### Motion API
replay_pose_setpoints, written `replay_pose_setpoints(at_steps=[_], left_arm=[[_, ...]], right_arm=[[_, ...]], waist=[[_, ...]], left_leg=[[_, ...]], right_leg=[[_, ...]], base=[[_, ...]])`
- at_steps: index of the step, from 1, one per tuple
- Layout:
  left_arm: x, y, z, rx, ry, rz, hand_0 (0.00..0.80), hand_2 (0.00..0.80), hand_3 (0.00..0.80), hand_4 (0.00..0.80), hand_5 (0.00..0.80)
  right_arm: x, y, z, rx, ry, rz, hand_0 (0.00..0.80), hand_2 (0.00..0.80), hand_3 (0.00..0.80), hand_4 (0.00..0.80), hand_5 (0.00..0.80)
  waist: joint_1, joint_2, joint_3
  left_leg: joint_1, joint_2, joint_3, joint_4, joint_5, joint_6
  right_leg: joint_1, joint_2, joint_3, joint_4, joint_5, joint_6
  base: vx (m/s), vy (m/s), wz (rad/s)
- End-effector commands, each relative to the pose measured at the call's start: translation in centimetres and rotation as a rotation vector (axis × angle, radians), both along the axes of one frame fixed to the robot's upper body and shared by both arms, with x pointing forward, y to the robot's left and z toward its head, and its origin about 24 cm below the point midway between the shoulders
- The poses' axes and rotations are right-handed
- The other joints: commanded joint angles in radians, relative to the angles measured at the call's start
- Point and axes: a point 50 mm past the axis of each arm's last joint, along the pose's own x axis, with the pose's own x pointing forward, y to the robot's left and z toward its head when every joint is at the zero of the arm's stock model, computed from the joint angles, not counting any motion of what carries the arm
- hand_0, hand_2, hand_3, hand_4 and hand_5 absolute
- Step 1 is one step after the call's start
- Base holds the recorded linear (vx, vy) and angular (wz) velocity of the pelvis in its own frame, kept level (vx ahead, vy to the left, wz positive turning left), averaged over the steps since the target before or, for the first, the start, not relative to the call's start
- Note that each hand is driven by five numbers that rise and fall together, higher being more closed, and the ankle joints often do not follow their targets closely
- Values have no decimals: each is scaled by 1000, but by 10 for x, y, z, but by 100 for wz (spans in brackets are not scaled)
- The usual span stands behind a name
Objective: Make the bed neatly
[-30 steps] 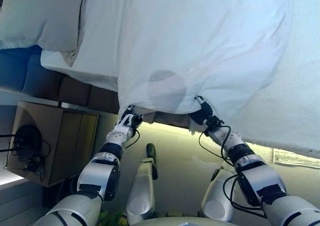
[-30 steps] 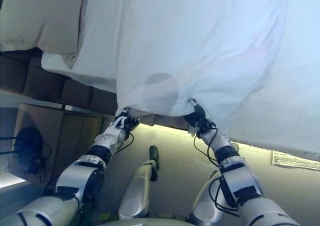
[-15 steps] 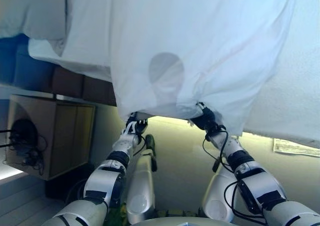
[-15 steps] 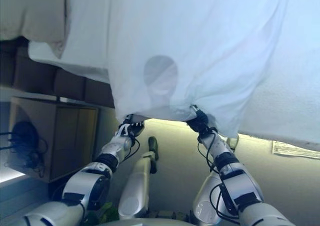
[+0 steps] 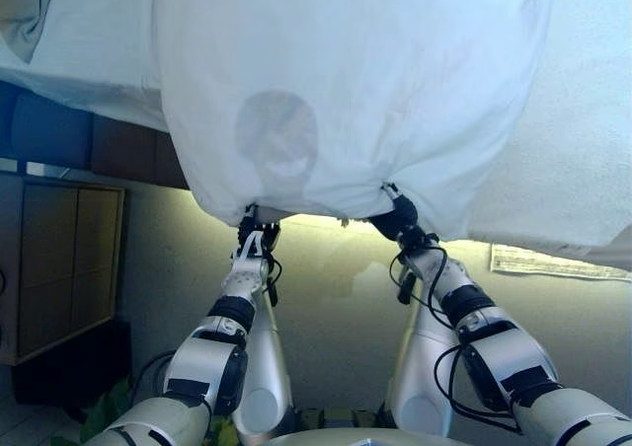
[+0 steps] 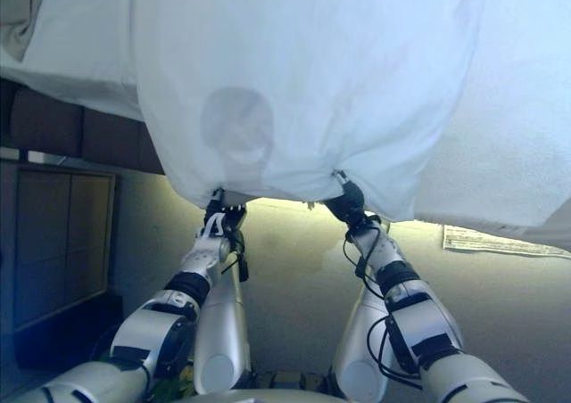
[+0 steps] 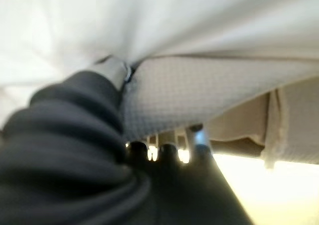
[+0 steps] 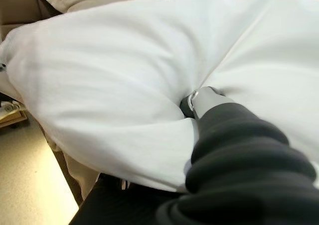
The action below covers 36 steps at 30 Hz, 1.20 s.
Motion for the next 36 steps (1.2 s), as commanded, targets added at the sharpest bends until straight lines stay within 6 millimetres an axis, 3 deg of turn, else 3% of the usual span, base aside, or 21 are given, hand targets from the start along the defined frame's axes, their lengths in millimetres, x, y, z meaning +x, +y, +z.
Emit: replay_pose_setpoints(at_steps=[1, 9, 12, 15, 18, 19, 20, 21, 24, 25, 29, 32, 36], left_arm=[[-28, 64, -34, 94, 219, 229, 800, 800, 800, 800, 800], [-53, 92, -57, 108, 422, 329, 800, 800, 800, 800, 800], [-67, 113, -65, 115, 523, 363, 800, 800, 800, 800, 800], [-78, 129, -69, 147, 640, 381, 800, 800, 800, 800, 800], [-83, 136, -70, 186, 742, 365, 800, 800, 800, 800, 800], [-84, 135, -71, 181, 759, 350, 800, 800, 800, 800, 800], [-86, 133, -73, 165, 781, 337, 452, 452, 452, 452, 452], [-87, 129, -76, 144, 795, 319, 0, 0, 0, 0, 0], [-87, 117, -81, 115, 818, 250, 0, 0, 0, 0, 0], [-85, 115, -80, 112, 824, 230, 0, 0, 0, 0, 0], [-79, 108, -77, 90, 835, 199, 0, 0, 0, 0, 0], [-79, 112, -76, 66, 846, 237, 0, 0, 0, 0, 0], [-75, 127, -66, 40, 766, 342, 0, 0, 0, 0, 0]], right_arm=[[-20, -32, -39, -76, 174, -102, 800, 800, 800, 800, 800], [-53, -59, -85, -143, 441, -198, 800, 800, 800, 800, 800], [-64, -82, -93, -263, 516, -215, 800, 800, 800, 800, 800], [-73, -90, -101, -353, 610, -215, 800, 800, 800, 800, 800], [-83, -100, -109, -400, 744, -247, 800, 800, 800, 800, 800], [-86, -104, -110, -396, 778, -263, 800, 800, 800, 800, 800], [-92, -109, -113, -386, 831, -285, 778, 778, 778, 778, 778], [-95, -112, -114, -381, 872, -304, 0, 0, 0, 0, 0], [-104, -113, -121, -359, 977, -348, 0, 0, 0, 0, 0], [-106, -114, -122, -355, 1017, -375, 0, 0, 0, 0, 0], [-107, -126, -117, -320, 1097, -465, 0, 0, 0, 0, 0], [-103, -129, -113, -302, 1064, -464, 0, 0, 0, 0, 0], [-81, -108, -103, -289, 896, -379, 0, 0, 0, 0, 0]], waist=[[6, 4, 9], [-17, 61, -5], [-30, 91, -4], [-36, 107, -3], [-42, 117, 0], [-42, 120, 7], [-43, 122, 4], [-43, 124, 6], [-41, 117, 8], [-41, 114, 11], [-47, 110, 11], [-49, 110, 8], [-40, 114, -12]], left_leg=[[-122, -76, 29, 20, 161, 117], [-142, -92, 63, 32, 165, 112], [-135, -91, 78, 29, 165, 107], [-126, -92, 90, 32, 160, 102], [-118, -86, 101, 27, 160, 99], [-121, -85, 110, 13, 190, 107], [-106, -87, 108, 18, 162, 101], [-99, -89, 110, 6, 169, 102], [-71, -93, 109, -27, 179, 102], [-65, -91, 113, -57, 215, 106], [3, -81, 120, -152, 254, 99], [64, -77, 127, -223, 283, 93], [144, -82, 140, -303, 309, 84]], right_leg=[[-2, 9, 36, 188, -98, -37], [-56, 6, 77, 229, -107, -40], [-67, 0, 92, 239, -115, -42], [-68, -5, 102, 249, -123, -45], [-69, -12, 106, 254, -133, -49], [-75, -18, 100, 242, -105, -59], [-63, -19, 105, 251, -134, -51], [-57, -22, 103, 242, -127, -49], [-27, -25, 92, 209, -114, -40], [-20, -24, 82, 177, -80, -44], [43, -29, 64, 85, -47, -31], [102, -37, 50, 14, -21, -20], [186, -63, 23, -68, 8, -9]], base=[[-26, 107, -1], [25, 160, 5], [43, 218, 2], [53, 120, -1], [11, 95, 5], [46, 83, 6], [42, 70, 4], [138, 22, 4], [33, -9, 2], [-25, -5, 4], [34, 22, 3], [58, 19, 4], [65, -5, -1]])
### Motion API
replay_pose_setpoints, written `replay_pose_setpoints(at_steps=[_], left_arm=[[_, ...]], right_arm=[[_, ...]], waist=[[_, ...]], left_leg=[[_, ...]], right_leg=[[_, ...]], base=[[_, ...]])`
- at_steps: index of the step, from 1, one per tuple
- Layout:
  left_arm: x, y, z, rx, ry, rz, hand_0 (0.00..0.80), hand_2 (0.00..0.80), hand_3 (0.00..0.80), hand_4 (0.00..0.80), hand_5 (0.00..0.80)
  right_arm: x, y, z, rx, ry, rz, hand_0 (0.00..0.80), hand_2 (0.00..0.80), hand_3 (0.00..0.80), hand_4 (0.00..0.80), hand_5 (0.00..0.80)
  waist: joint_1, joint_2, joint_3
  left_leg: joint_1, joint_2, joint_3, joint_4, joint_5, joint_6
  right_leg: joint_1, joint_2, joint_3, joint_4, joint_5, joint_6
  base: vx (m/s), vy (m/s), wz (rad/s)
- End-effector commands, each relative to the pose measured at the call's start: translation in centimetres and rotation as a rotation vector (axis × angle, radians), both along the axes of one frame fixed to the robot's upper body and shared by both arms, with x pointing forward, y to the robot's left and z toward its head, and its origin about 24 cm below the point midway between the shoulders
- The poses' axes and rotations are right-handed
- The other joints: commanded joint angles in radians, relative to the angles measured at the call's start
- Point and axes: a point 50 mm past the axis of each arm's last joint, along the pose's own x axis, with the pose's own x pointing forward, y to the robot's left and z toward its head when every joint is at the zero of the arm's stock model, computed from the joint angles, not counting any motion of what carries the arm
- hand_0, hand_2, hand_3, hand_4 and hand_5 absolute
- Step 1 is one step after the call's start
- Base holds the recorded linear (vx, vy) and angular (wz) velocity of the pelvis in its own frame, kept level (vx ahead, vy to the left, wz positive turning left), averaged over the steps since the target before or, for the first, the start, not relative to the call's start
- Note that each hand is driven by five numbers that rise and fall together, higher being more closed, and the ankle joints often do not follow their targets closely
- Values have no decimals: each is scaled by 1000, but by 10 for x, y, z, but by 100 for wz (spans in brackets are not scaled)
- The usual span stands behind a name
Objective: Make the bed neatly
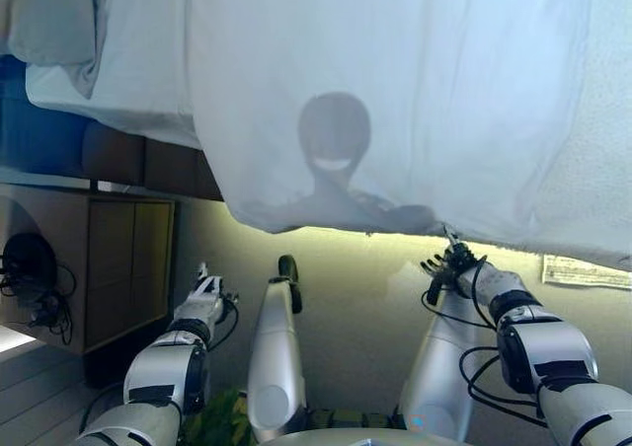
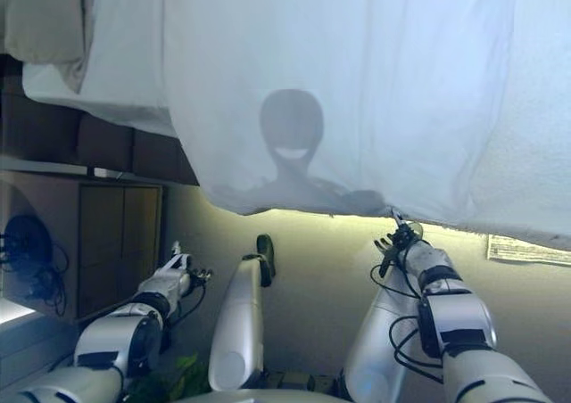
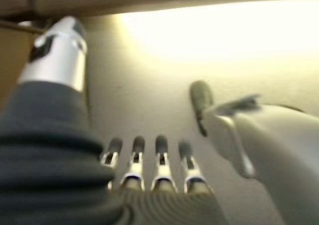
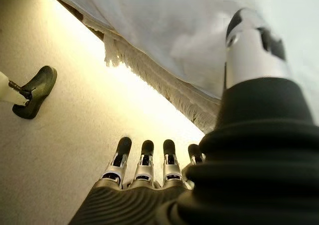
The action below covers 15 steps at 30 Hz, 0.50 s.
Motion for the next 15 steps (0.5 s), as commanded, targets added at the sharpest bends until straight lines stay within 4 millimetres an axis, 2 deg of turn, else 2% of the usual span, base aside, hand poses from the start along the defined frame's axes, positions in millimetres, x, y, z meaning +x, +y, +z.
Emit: replay_pose_setpoints(at_steps=[1, 5, 9, 11, 15], left_arm=[[1, 38, 15, 66, -80, 169, 0, 0, 0, 0, 0], [7, 38, 24, 99, -248, 208, 0, 0, 0, 0, 0], [16, 22, 33, 138, -421, 161, 0, 0, 0, 0, 0], [17, 15, 37, 164, -510, 125, 0, 0, 0, 0, 0], [10, 3, 39, 192, -625, 45, 0, 0, 0, 0, 0]], right_arm=[[-15, 18, -21, 32, -6, 64, 0, 0, 0, 0, 0], [5, 57, -6, 60, -170, 168, 0, 0, 0, 0, 0], [17, 86, 15, 76, -323, 221, 0, 0, 0, 0, 0], [16, 95, 23, 100, -387, 225, 0, 0, 0, 0, 0], [3, 99, 26, 131, -457, 223, 0, 0, 0, 0, 0]], waist=[[-6, -14, -11], [12, -12, -42], [29, -19, -72], [33, -26, -86], [40, -43, -125]], left_leg=[[-26, -59, 57, -161, 269, 90], [32, -71, 55, -209, 276, 91], [95, -83, 52, -255, 280, 94], [128, -89, 50, -283, 286, 97], [196, -91, 52, -351, 299, 103]], right_leg=[[88, -17, 3, -63, 61, -22], [154, -35, -23, -104, 68, -16], [228, -50, -50, -150, 75, -11], [270, -54, -63, -186, 87, -7], [354, -56, -89, -269, 118, 2]], base=[[67, -21, 0], [66, -48, 5], [80, -75, 13], [83, -94, 10], [92, -105, 11]])
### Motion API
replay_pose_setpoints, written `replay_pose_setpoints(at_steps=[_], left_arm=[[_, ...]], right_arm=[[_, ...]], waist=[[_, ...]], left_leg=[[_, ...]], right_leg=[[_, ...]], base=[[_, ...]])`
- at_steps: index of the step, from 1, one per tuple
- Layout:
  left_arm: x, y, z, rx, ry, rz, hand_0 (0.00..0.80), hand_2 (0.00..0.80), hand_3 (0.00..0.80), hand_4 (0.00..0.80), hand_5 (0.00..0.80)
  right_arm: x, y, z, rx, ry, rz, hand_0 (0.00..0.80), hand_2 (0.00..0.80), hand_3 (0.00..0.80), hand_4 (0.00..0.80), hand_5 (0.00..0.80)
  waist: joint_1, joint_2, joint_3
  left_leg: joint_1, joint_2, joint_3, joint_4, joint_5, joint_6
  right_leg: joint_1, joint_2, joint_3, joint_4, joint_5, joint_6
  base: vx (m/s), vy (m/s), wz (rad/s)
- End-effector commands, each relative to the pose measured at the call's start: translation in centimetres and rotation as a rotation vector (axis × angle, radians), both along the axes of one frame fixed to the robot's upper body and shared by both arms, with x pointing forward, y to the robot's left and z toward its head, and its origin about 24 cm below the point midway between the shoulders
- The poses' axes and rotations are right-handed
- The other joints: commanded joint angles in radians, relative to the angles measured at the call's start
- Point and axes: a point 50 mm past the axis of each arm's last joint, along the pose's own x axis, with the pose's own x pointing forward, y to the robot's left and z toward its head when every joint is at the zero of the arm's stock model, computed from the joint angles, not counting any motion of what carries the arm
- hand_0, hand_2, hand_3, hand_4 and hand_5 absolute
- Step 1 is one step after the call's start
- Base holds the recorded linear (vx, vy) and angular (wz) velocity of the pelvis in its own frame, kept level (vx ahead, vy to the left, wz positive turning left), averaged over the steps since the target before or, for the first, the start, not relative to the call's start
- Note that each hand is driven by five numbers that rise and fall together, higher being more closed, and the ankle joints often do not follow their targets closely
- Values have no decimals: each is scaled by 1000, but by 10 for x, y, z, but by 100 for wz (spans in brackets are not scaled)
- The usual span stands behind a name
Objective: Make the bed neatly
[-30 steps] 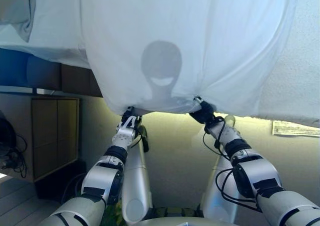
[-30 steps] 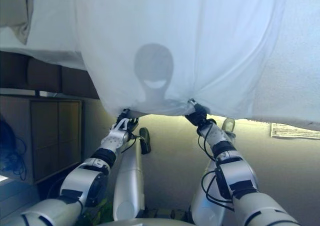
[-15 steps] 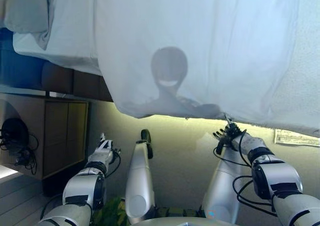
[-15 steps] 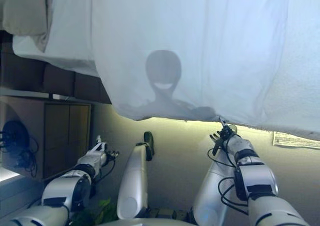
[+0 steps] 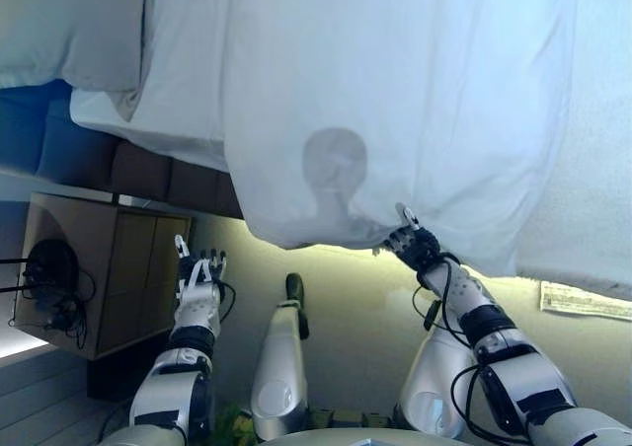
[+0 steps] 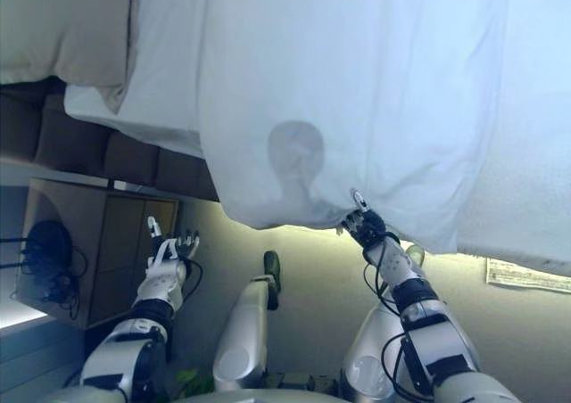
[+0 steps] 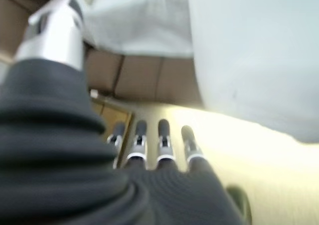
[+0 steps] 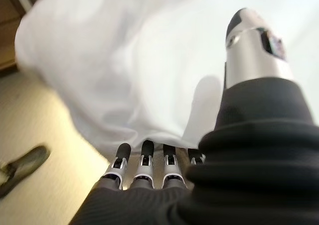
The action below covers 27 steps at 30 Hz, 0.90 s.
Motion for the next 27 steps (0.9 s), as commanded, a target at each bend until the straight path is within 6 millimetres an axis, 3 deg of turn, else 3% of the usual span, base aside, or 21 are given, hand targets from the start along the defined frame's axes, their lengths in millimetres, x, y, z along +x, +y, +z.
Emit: replay_pose_setpoints(at_steps=[1, 9, 13, 16, 18, 19, 20, 23, 27], left_arm=[[-8, 16, 4, 108, -91, -3, 0, 0, 0, 0, 0], [-31, 24, -9, 128, -71, -61, 0, 0, 0, 0, 0], [-45, 34, -21, 91, 0, -34, 0, 0, 0, 0, 0], [-53, 41, -26, 84, 42, -19, 0, 0, 0, 0, 0], [-58, 51, -29, 96, 86, -9, 0, 0, 0, 0, 0], [-60, 54, -30, 102, 96, -8, 0, 0, 0, 0, 0], [-66, 62, -32, 117, 121, -1, 0, 0, 0, 0, 0], [-77, 78, -35, 148, 165, 10, 0, 0, 0, 0, 0], [-87, 95, -33, 181, 193, 10, 0, 0, 0, 0, 0]], right_arm=[[-15, 23, -3, 146, -67, -1, 0, 0, 0, 0, 0], [-50, 4, -32, 167, 27, -111, 0, 0, 0, 0, 0], [-78, -16, -62, 170, 215, -267, 0, 0, 0, 0, 0], [-120, -44, -97, 147, 391, -407, 0, 0, 0, 0, 0], [-163, -67, -122, 141, 543, -542, 0, 0, 0, 0, 0], [-174, -72, -126, 143, 579, -583, 0, 0, 0, 0, 0], [-198, -84, -134, 143, 651, -660, 0, 0, 0, 0, 0], [-241, -108, -139, 154, 773, -828, 0, 0, 0, 0, 0], [-268, -125, -137, 124, 763, -895, 0, 0, 0, 0, 0]], waist=[[32, -50, -96], [36, -73, -178], [21, -78, -214], [17, -89, -244], [15, -103, -275], [14, -107, -281], [10, -114, -299], [0, -121, -332], [-5, -129, -364]], left_leg=[[-10, -65, 30, -129, 194, 95], [95, -41, 38, -218, 210, 91], [147, -22, 51, -217, 196, 85], [185, -17, 62, -235, 190, 83], [220, -13, 65, -247, 181, 80], [231, -11, 66, -251, 178, 79], [253, -7, 71, -257, 173, 77], [296, 7, 85, -271, 164, 72], [336, 17, 94, -297, 162, 71]], right_leg=[[130, -23, -1, -110, 76, -5], [266, -11, -42, -221, 108, 1], [321, -12, -45, -234, 96, 6], [372, -7, -52, -261, 98, 12], [414, -4, -60, -283, 97, 17], [427, -2, -62, -290, 97, 18], [447, 1, -64, -301, 98, 21], [489, 9, -68, -327, 97, 27], [525, 25, -71, -352, 99, 29]], base=[[117, -119, 7], [114, -78, 5], [137, -17, 4], [102, -79, -5], [129, -111, -6], [164, -118, -3], [156, -101, -3], [154, -104, -11], [96, -127, -10]])
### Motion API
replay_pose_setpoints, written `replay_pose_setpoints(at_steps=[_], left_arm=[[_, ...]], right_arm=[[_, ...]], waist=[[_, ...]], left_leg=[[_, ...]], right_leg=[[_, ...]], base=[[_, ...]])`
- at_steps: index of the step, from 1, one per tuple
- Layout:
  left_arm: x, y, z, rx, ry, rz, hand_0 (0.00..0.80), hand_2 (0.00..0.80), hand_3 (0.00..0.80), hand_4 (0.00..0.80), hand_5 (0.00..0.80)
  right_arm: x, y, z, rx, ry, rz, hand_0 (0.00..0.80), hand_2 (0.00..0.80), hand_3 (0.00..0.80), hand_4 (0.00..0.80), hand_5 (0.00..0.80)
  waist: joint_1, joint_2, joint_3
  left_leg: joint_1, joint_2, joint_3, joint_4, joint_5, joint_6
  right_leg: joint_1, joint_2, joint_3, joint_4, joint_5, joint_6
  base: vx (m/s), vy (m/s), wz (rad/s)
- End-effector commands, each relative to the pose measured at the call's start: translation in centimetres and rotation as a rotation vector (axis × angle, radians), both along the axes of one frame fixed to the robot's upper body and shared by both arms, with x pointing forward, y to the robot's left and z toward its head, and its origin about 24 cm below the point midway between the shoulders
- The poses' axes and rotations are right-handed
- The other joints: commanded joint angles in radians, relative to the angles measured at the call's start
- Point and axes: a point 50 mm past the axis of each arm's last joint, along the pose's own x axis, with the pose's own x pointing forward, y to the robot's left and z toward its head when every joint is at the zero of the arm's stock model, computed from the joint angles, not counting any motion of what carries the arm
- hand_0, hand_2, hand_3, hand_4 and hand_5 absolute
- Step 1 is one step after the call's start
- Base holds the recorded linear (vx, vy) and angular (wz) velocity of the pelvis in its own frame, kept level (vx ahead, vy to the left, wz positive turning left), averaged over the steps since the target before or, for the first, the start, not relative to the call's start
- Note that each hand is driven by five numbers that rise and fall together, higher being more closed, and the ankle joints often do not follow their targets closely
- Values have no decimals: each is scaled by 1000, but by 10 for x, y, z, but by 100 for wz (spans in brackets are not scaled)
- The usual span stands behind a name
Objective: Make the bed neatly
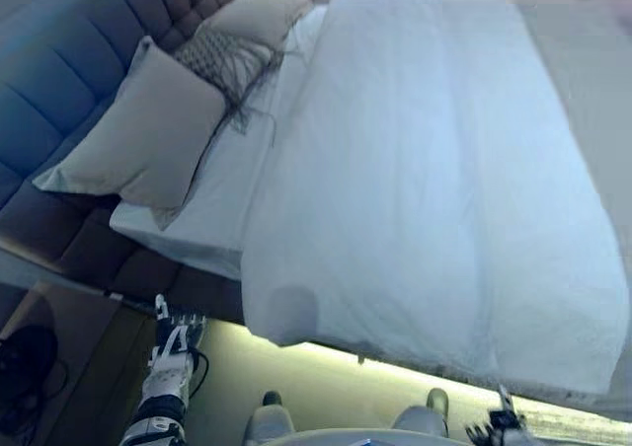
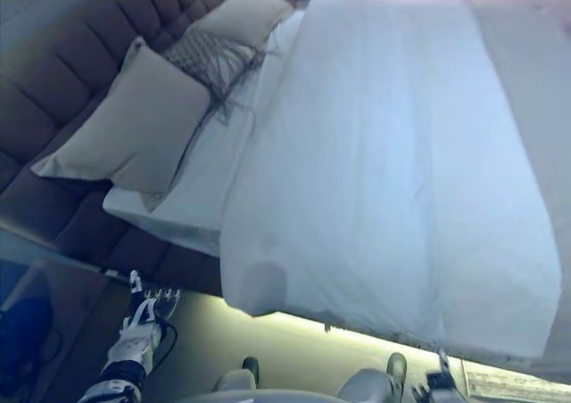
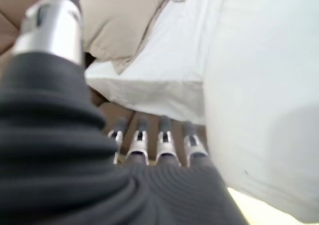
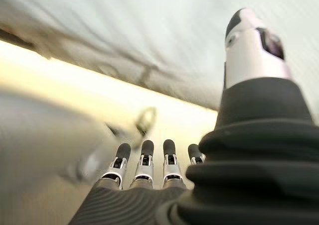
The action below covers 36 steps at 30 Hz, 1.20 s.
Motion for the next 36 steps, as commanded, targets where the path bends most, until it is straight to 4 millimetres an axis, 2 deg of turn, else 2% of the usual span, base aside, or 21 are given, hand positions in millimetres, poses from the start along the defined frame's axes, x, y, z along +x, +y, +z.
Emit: replay_pose_setpoints(at_steps=[1, 3, 5, 9, 11, 16, 20, 24, 28, 32, 36], left_arm=[[3, 38, 20, 126, -11, -6, 0, 0, 0, 0, 0], [-1, 45, 22, 149, 3, -11, 0, 0, 0, 0, 0], [-5, 50, 24, 174, 8, -29, 0, 0, 0, 0, 0], [-8, 52, 28, 230, -27, -96, 0, 0, 0, 0, 0], [-9, 47, 29, 287, -50, -165, 0, 0, 0, 0, 0], [-10, 17, 26, 429, -80, -381, 0, 0, 0, 0, 0], [-14, 2, 21, 545, -33, -549, 0, 0, 0, 0, 0], [-12, -4, 25, 608, -30, -609, 0, 0, 0, 0, 0], [-9, -10, 29, 673, -20, -664, 0, 0, 0, 0, 0], [-9, -18, 31, 721, -23, -793, 0, 0, 0, 0, 0], [-15, -21, 29, 698, -16, -811, 0, 0, 0, 0, 0]], right_arm=[[12, -6, 4, -46, -135, -30, 0, 0, 0, 0, 0], [14, -11, 8, -84, -200, -21, 0, 0, 0, 0, 0], [26, -12, 13, -119, -311, 15, 0, 0, 0, 0, 0], [73, -3, 34, -211, -531, 163, 0, 0, 0, 0, 0], [91, 7, 46, -250, -642, 266, 0, 0, 0, 0, 0], [118, 19, 69, -415, -693, 527, 0, 0, 0, 0, 0], [129, 33, 72, -390, -764, 575, 0, 0, 0, 0, 0], [139, 41, 78, -417, -770, 628, 0, 0, 0, 0, 0], [146, 48, 83, -533, -723, 737, 0, 0, 0, 0, 0], [143, 55, 78, -486, -689, 832, 0, 0, 0, 0, 0], [138, 62, 73, -387, -706, 860, 0, 0, 0, 0, 0]], waist=[[-18, -13, 0], [-18, -20, -14], [-18, -27, -25], [-20, -40, -44], [-17, -46, -53], [19, -58, -67], [50, -68, -74], [68, -75, -81], [81, -78, -83], [88, -84, -83], [92, -88, -83]], left_leg=[[-39, -3, 8, -25, 132, 66], [-26, 1, 9, -42, 136, 66], [-11, 5, 11, -65, 142, 67], [3, 5, 13, -99, 154, 71], [7, 3, 9, -114, 159, 73], [8, -5, -15, -115, 157, 82], [11, -2, -27, -107, 153, 84], [17, 0, -36, -103, 150, 85], [19, 1, -42, -95, 143, 87], [22, 1, -45, -96, 142, 87], [22, -3, -47, -100, 142, 86]], right_leg=[[73, -26, 19, 53, -12, 6], [87, -17, 13, 40, -9, 5], [99, -9, 6, 28, -6, 3], [109, 5, 2, 11, 3, -4], [111, 11, 1, 3, 10, -5], [121, 24, -5, -16, 21, -11], [136, 33, -15, -30, 21, -16], [145, 38, -21, -35, 24, -21], [147, 36, -24, -32, 26, -22], [149, 36, -31, -36, 30, -19], [144, 32, -36, -40, 39, -17]], base=[[61, -147, -9], [51, -159, -10], [35, -154, -7], [-1, -118, -2], [-21, -99, 4], [-34, -87, 2], [-40, -77, 0], [-44, -45, 0], [-36, -17, 0], [-23, -5, 3], [-42, 4, 1]])
